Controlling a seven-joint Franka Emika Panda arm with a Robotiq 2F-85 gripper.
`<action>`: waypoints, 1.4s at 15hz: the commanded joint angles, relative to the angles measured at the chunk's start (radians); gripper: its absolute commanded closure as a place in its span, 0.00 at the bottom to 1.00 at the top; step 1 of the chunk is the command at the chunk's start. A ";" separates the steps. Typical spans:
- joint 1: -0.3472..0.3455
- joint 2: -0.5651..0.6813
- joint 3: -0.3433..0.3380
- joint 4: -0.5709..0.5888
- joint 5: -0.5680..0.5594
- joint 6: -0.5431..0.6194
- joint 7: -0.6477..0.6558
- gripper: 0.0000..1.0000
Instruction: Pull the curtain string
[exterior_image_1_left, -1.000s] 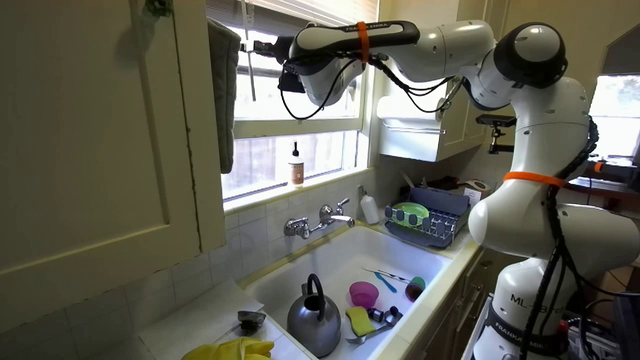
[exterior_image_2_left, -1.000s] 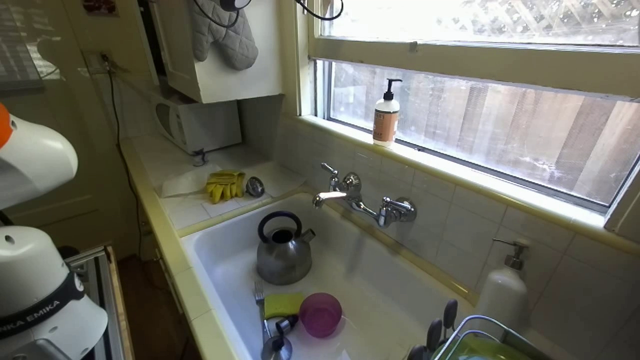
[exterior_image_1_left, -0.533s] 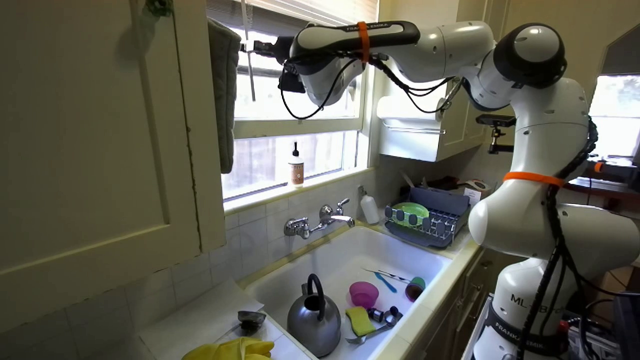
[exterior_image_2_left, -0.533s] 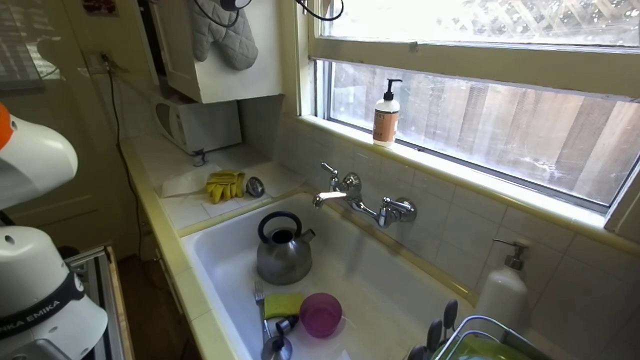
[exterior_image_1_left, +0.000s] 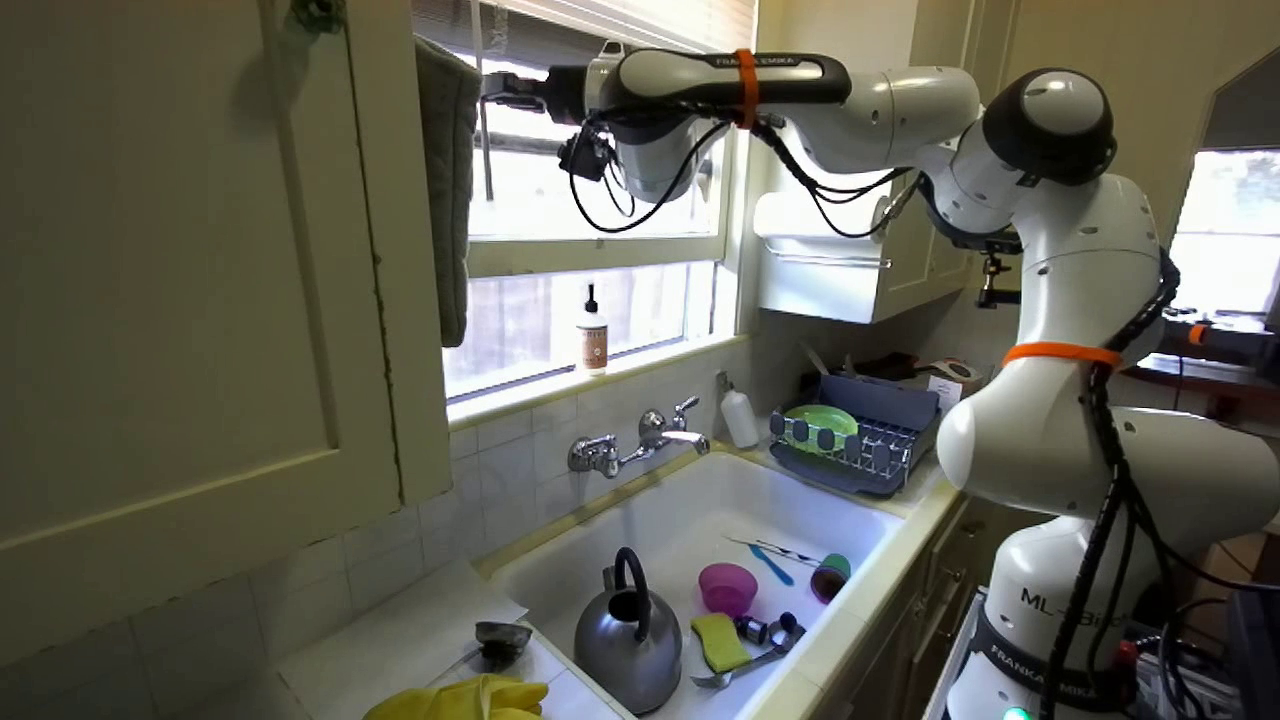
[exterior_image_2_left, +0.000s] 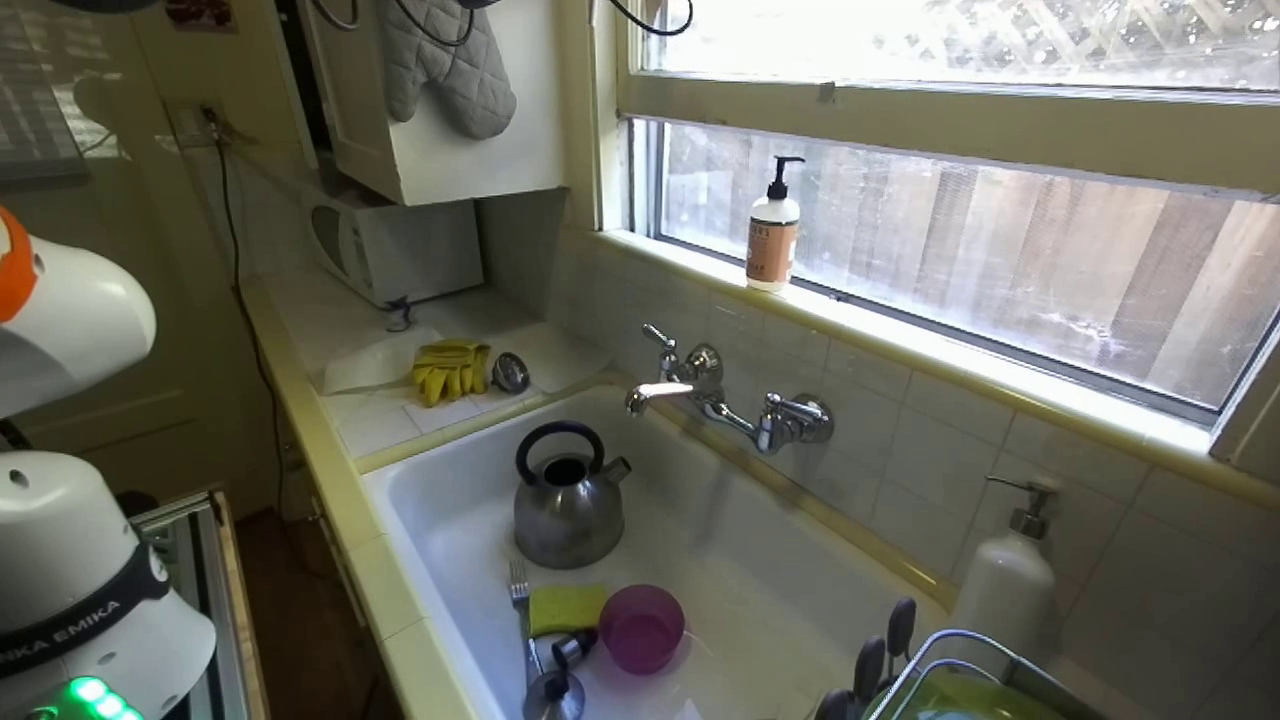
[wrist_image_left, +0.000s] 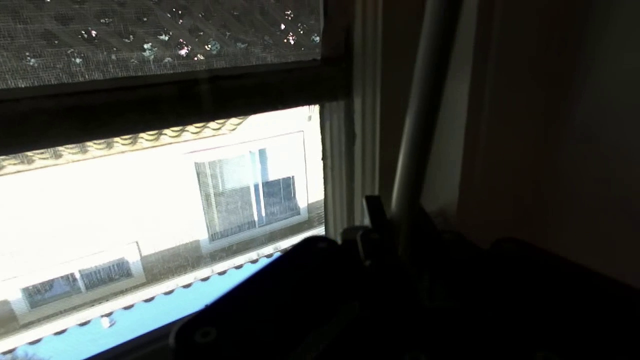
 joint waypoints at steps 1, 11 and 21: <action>-0.012 0.077 0.016 -0.016 -0.238 -0.074 0.123 0.97; 0.005 0.124 -0.004 0.007 -0.345 -0.069 0.234 0.97; 0.015 0.212 0.005 0.007 -0.437 -0.075 0.254 0.87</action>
